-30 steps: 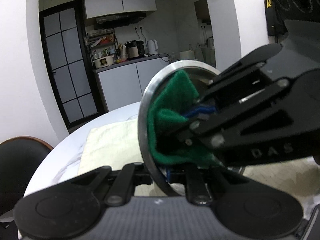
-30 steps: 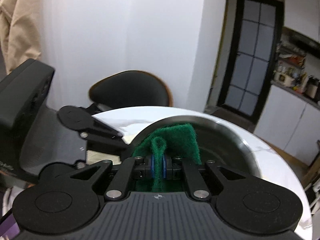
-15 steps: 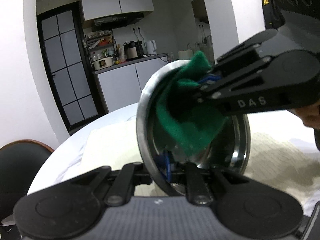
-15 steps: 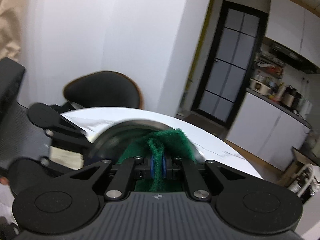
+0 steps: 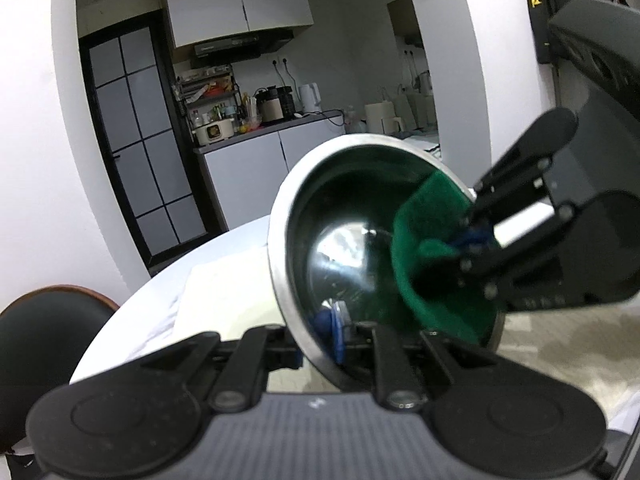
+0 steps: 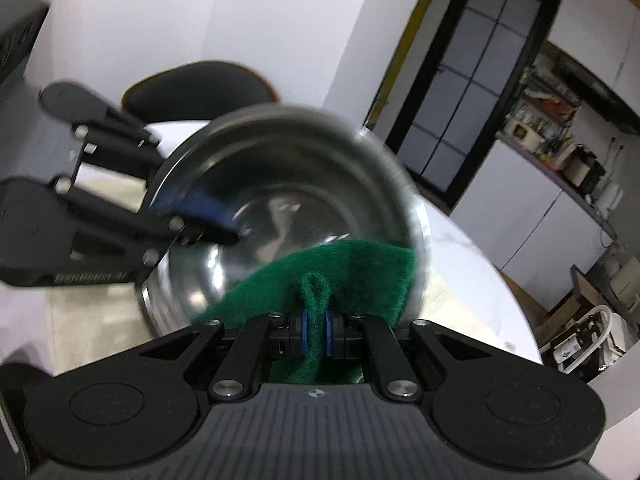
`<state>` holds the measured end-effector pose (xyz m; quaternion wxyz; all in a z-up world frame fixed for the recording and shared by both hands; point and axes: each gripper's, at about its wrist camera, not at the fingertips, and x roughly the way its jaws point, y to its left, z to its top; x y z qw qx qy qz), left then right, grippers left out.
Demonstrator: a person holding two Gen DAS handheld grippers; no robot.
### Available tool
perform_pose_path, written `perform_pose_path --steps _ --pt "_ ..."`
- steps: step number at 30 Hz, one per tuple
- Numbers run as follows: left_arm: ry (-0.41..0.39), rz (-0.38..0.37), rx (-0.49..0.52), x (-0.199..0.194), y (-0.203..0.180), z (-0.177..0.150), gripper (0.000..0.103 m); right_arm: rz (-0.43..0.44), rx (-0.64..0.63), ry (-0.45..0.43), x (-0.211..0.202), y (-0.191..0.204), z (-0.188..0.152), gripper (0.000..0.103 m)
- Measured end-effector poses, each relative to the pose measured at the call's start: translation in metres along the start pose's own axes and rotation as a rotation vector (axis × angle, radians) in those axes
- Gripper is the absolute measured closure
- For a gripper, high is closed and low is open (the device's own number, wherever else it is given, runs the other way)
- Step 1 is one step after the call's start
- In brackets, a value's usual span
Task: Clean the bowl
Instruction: 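Wipe the pad around the bowl's inner wall while the left gripper rotates the bowl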
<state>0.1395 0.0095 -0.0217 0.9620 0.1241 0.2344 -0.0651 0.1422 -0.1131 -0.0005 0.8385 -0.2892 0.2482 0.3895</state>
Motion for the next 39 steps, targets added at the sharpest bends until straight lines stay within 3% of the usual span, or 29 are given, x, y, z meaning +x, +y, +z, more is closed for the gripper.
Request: perform_pose_path --steps 5,10,21,26,33,39 --pt "-0.004 -0.009 0.002 -0.001 0.000 0.001 0.089 0.082 -0.004 0.002 0.006 0.010 0.002 0.094" --pt "-0.003 -0.017 0.014 0.000 0.001 0.001 0.089 0.091 -0.018 -0.040 0.008 0.018 0.010 0.094" --pt "-0.001 -0.026 0.014 0.004 0.005 0.002 0.089 -0.001 0.027 -0.182 -0.005 0.010 0.025 0.094" --pt "0.004 -0.008 -0.009 0.006 0.012 0.002 0.088 -0.048 0.022 -0.123 0.002 0.005 0.017 0.094" --pt "0.005 0.006 -0.016 0.005 0.012 0.004 0.088 -0.003 -0.017 -0.051 0.017 0.013 0.016 0.094" --pt "0.005 -0.006 -0.008 0.005 0.010 0.004 0.088 0.070 -0.038 -0.062 0.022 0.019 0.025 0.094"
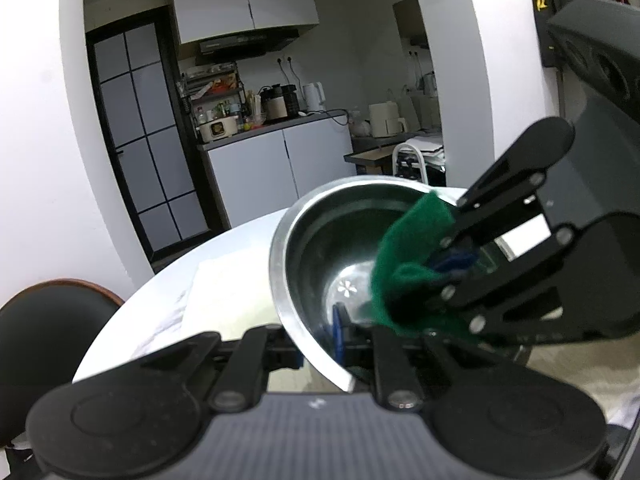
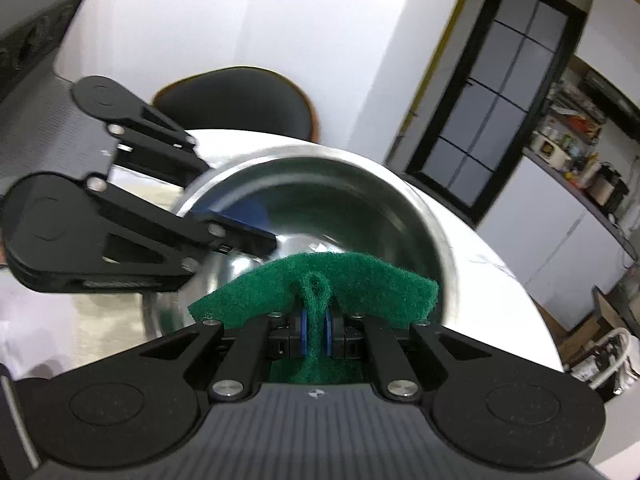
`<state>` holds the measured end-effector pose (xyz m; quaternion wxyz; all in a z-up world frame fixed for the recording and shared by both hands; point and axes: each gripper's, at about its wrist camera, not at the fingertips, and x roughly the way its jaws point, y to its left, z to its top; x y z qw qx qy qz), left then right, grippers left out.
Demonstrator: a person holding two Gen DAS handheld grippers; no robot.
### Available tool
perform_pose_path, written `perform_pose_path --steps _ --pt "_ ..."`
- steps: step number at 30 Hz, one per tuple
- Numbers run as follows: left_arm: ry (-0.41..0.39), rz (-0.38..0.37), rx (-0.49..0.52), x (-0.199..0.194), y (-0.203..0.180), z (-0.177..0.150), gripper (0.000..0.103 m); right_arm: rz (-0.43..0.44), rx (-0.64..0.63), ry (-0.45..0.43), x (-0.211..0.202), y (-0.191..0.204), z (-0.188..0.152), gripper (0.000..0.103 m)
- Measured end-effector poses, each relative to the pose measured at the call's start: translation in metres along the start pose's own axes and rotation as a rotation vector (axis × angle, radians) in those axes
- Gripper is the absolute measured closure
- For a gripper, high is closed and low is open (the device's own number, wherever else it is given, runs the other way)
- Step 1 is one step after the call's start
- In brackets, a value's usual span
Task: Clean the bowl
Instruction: 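Wipe the pad around the bowl's inner wall while the left gripper rotates the bowl, then lower the bowl onto the cloth with the left gripper and open it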
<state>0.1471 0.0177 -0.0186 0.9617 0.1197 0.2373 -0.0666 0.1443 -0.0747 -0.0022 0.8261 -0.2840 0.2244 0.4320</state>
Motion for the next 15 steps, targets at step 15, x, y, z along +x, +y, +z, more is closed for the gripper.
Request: perform_pose_path --steps 15 --pt "0.006 -0.030 -0.013 0.003 0.004 0.001 0.089 -0.101 0.015 -0.009 0.012 -0.010 0.005 0.094"
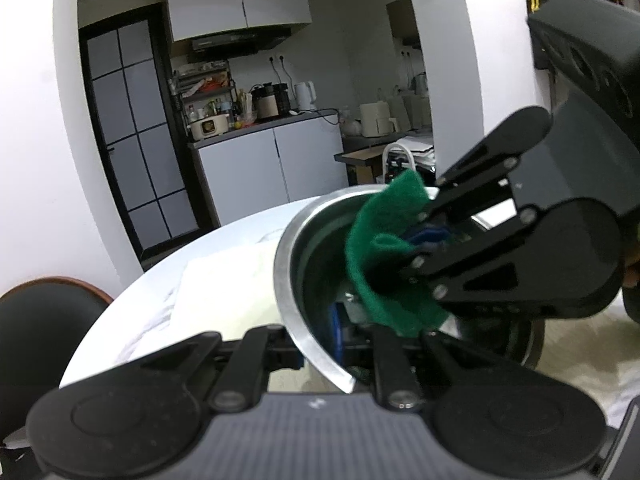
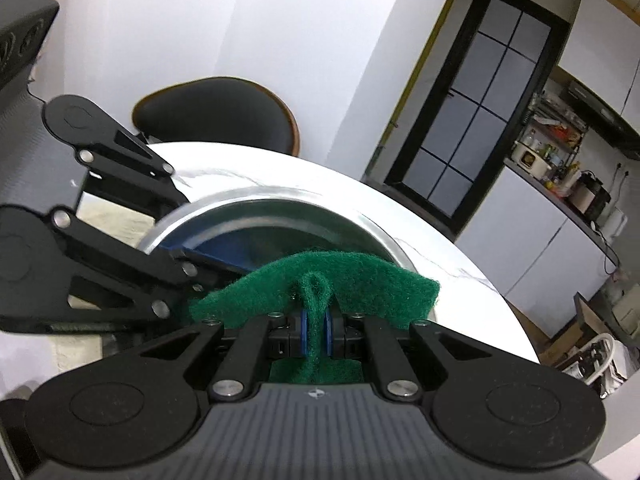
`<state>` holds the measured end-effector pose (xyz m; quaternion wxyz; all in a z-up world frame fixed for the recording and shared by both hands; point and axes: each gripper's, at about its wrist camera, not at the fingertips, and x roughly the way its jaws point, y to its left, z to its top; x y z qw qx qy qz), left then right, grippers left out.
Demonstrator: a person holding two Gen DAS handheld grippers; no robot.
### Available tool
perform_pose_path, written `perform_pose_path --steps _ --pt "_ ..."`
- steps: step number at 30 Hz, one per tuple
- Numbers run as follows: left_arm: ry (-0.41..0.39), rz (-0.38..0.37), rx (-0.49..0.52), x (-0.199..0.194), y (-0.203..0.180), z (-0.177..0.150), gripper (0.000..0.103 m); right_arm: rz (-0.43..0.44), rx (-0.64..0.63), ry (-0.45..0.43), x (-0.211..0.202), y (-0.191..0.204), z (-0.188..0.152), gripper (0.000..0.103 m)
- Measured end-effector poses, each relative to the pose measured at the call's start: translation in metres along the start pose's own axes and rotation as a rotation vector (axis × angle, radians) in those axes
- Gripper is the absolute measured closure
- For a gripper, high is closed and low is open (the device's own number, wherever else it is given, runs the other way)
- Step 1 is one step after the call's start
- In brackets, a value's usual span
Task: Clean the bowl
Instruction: 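Lower the bowl onto the cloth with the left gripper and open it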
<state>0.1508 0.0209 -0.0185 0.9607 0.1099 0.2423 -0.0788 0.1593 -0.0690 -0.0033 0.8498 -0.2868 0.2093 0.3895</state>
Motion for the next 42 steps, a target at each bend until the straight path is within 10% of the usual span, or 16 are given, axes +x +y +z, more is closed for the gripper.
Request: perform_pose_path --steps 18,42 --pt "-0.044 0.030 0.033 -0.001 -0.002 0.002 0.091 0.285 0.063 0.045 0.003 0.002 -0.001 0.094" --pt "-0.066 0.030 0.048 0.001 -0.006 0.007 0.090 0.065 0.024 0.062 0.014 -0.022 -0.008 0.094"
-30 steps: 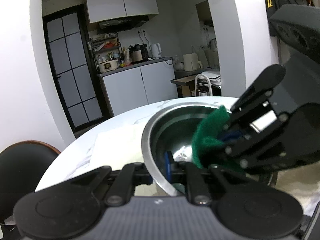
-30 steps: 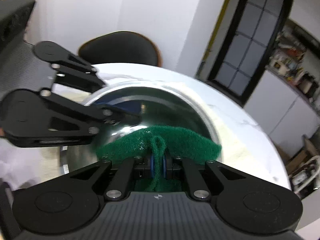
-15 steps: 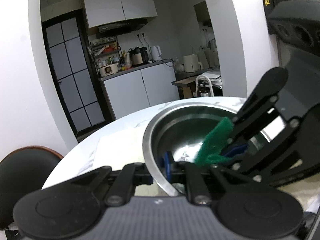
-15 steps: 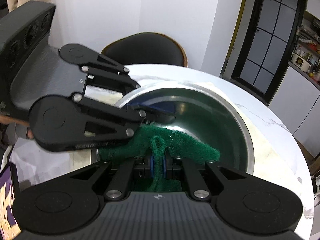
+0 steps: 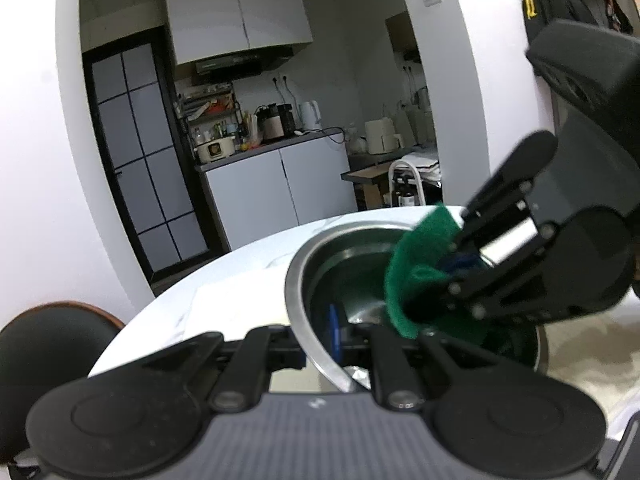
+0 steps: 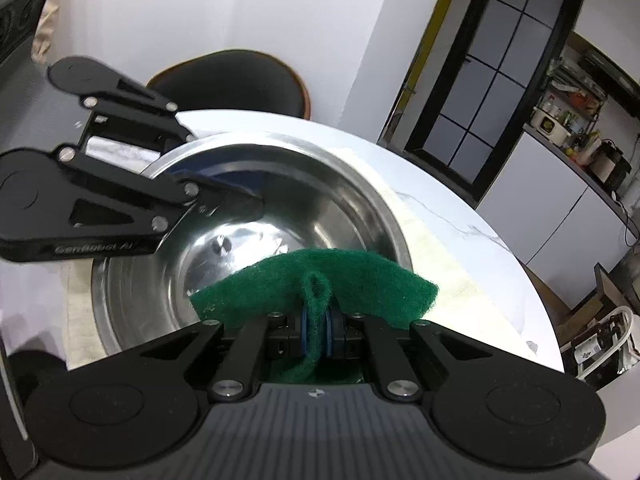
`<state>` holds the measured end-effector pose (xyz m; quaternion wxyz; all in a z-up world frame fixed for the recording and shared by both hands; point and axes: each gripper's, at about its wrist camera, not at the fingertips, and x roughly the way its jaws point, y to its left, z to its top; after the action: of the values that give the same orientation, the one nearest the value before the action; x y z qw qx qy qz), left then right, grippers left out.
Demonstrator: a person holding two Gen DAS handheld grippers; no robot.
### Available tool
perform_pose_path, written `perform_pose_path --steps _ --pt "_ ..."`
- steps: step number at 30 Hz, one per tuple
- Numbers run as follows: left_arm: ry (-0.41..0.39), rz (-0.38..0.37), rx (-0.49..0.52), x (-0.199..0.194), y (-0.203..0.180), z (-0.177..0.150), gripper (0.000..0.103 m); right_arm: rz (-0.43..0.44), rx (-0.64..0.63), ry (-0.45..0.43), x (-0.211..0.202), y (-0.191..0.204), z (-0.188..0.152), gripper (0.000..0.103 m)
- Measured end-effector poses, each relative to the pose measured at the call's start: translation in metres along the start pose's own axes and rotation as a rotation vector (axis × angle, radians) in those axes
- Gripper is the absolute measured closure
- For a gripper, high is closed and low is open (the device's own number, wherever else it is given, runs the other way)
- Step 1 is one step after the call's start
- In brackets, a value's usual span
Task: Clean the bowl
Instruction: 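Lower the bowl onto the cloth with the left gripper and open it, then move the left gripper to the steel bowl rim and close on it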
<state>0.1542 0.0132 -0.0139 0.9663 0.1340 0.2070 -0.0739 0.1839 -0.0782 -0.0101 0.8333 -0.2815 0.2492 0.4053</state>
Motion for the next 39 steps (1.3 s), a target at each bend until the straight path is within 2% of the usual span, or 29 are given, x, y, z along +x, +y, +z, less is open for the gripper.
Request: perform_pose_path --steps 3,9,13,16,17,18,20,26,31,39 --pt "-0.004 0.002 0.014 0.001 -0.002 0.000 0.090 -0.034 -0.004 -0.036 0.001 0.000 0.004 0.094" --pt "0.033 0.031 -0.007 0.007 0.005 -0.004 0.090 -0.045 -0.010 -0.046 0.011 0.003 0.005 0.094" --pt "0.066 0.045 -0.046 0.011 0.010 -0.004 0.089 -0.063 0.011 -0.083 -0.003 0.008 0.000 0.094" --pt "0.080 0.060 -0.040 0.013 0.011 -0.003 0.083 -0.058 0.032 -0.110 -0.012 0.005 0.001 0.094" --pt "0.089 0.057 -0.039 0.013 0.012 -0.003 0.073 -0.054 0.039 -0.118 -0.015 0.004 0.000 0.094" --pt "0.099 0.055 -0.041 0.014 0.014 -0.003 0.058 -0.051 0.046 -0.125 -0.017 0.004 -0.001 0.094" --pt "0.084 0.074 -0.049 0.012 0.018 -0.004 0.041 -0.053 0.052 -0.134 -0.021 0.007 -0.004 0.094" --pt "0.043 0.088 -0.066 -0.001 0.028 -0.001 0.037 -0.052 0.084 -0.173 -0.031 0.007 -0.012 0.094" --pt "0.017 0.014 -0.065 -0.017 0.028 0.005 0.031 -0.052 0.131 -0.192 -0.036 -0.001 -0.020 0.094" --pt "0.006 -0.153 -0.024 -0.034 0.011 0.012 0.031 -0.069 0.170 -0.194 -0.039 -0.011 -0.030 0.094"
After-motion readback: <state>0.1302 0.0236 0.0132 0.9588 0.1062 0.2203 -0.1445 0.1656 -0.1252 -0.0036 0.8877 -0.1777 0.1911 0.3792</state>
